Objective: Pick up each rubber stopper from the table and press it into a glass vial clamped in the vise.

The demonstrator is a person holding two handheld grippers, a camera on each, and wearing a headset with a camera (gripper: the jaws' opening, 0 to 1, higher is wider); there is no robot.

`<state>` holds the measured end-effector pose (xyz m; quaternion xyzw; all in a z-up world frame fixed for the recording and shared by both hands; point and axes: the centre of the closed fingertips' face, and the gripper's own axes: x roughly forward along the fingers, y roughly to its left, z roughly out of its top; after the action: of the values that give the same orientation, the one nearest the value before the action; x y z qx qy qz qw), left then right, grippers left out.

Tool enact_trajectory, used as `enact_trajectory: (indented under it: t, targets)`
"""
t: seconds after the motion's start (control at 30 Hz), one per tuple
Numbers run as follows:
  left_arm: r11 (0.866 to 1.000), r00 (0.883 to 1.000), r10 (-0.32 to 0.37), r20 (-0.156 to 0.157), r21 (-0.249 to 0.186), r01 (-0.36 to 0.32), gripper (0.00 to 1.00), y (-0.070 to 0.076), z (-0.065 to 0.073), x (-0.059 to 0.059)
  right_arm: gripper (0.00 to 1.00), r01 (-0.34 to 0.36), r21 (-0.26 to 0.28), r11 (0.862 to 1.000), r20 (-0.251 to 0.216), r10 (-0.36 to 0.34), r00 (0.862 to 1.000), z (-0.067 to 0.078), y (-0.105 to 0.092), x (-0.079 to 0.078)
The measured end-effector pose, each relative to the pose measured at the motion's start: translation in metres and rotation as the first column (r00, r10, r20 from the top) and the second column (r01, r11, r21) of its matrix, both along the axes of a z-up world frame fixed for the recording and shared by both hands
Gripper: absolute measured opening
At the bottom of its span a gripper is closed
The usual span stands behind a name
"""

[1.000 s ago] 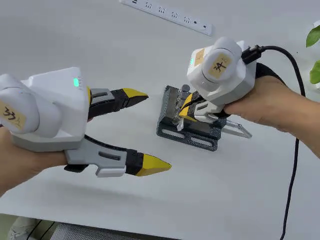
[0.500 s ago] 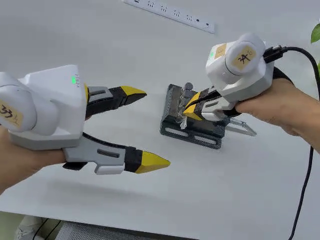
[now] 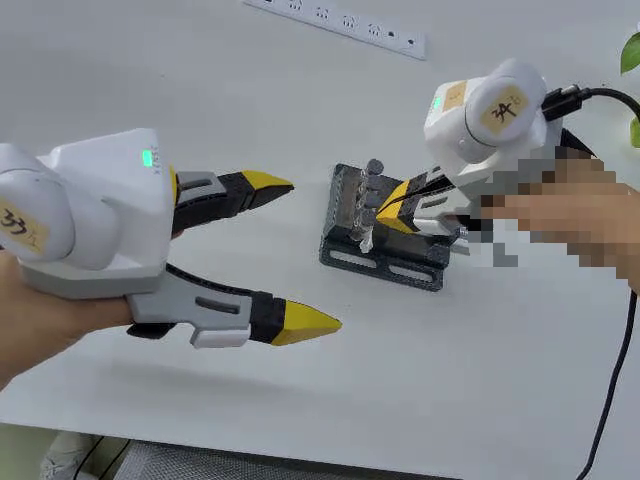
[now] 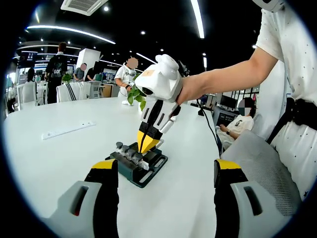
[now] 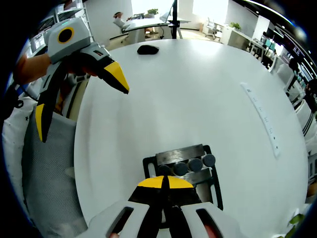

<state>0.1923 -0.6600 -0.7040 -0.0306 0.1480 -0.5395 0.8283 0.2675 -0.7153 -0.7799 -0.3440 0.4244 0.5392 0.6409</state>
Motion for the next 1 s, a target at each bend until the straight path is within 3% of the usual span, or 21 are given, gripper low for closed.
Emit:
enact_trajectory:
  t: [0.47,0.77,1.0]
  targets:
    - [1.000,1.000,-0.014,-0.001,0.008,0.014,0.78,-0.003,0.000,-0.002,0.00,-0.007,-0.005,1.000,0.003,0.007,1.000,-0.004,0.001,0.000]
    - [0.999,1.000,-0.028,0.006,0.037,0.027,0.82,-0.003,-0.002,-0.002,0.00,0.046,0.049,0.998,-0.001,-0.046,0.999,0.000,-0.008,-0.002]
    - [0.996,0.999,-0.033,0.017,0.080,0.032,0.87,0.002,-0.004,0.001,0.06,0.134,0.127,0.983,-0.003,-0.134,0.991,0.014,-0.028,0.001]
